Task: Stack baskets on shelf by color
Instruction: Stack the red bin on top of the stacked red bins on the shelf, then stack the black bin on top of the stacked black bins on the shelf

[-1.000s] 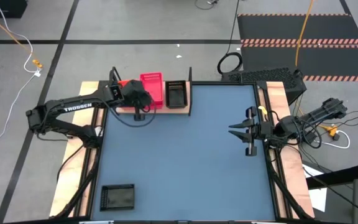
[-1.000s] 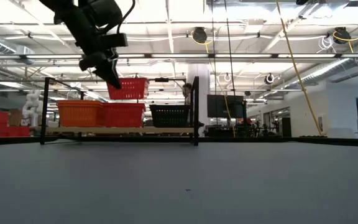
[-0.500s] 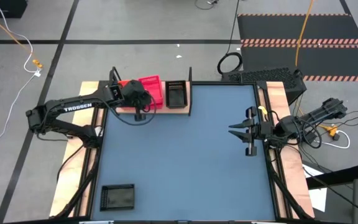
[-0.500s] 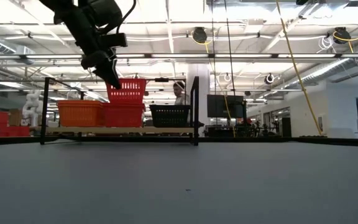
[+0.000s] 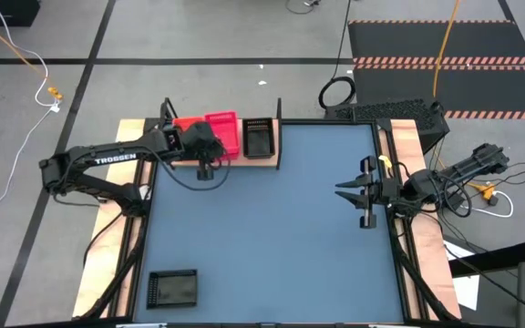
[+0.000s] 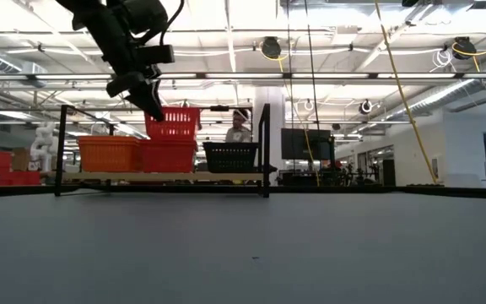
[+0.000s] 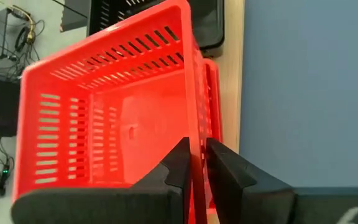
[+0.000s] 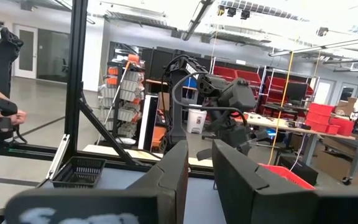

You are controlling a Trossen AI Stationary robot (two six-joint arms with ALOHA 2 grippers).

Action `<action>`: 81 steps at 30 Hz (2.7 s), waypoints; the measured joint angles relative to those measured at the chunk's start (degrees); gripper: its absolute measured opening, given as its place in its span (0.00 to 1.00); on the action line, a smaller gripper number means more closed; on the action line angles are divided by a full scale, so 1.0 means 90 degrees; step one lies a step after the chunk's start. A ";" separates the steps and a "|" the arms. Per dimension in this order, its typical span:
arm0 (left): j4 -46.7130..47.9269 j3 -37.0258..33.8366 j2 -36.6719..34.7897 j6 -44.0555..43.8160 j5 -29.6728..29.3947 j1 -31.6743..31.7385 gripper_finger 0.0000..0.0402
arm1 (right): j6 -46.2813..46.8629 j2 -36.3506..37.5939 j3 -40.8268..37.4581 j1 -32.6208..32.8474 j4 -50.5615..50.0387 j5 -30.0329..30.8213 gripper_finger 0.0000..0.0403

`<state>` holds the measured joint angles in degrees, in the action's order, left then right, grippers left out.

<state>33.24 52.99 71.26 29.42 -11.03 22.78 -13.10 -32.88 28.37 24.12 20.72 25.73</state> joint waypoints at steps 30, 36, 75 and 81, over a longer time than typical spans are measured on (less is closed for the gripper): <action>-0.0079 0.0000 0.0113 -0.0912 -0.1521 -0.0784 0.43 | -0.0185 0.0000 0.0000 -0.0002 0.0050 0.0001 0.16; -0.0006 -0.0002 0.0406 -0.0902 -0.1683 -0.0991 0.42 | -0.0277 0.0000 -0.0001 -0.0002 0.0096 0.0001 0.16; 0.0244 0.0391 0.0776 -1.2782 0.0719 -0.5486 0.42 | -0.2928 0.0012 0.0000 -0.0006 0.1668 -0.0021 0.16; 0.0658 0.0386 0.0950 -1.5324 0.0961 -0.6239 0.42 | -0.3400 -0.0106 0.0000 -0.0184 0.2074 -0.0040 0.16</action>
<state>39.17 56.47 79.80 -108.50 -2.37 -33.37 -43.70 -33.84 28.37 22.47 39.38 25.36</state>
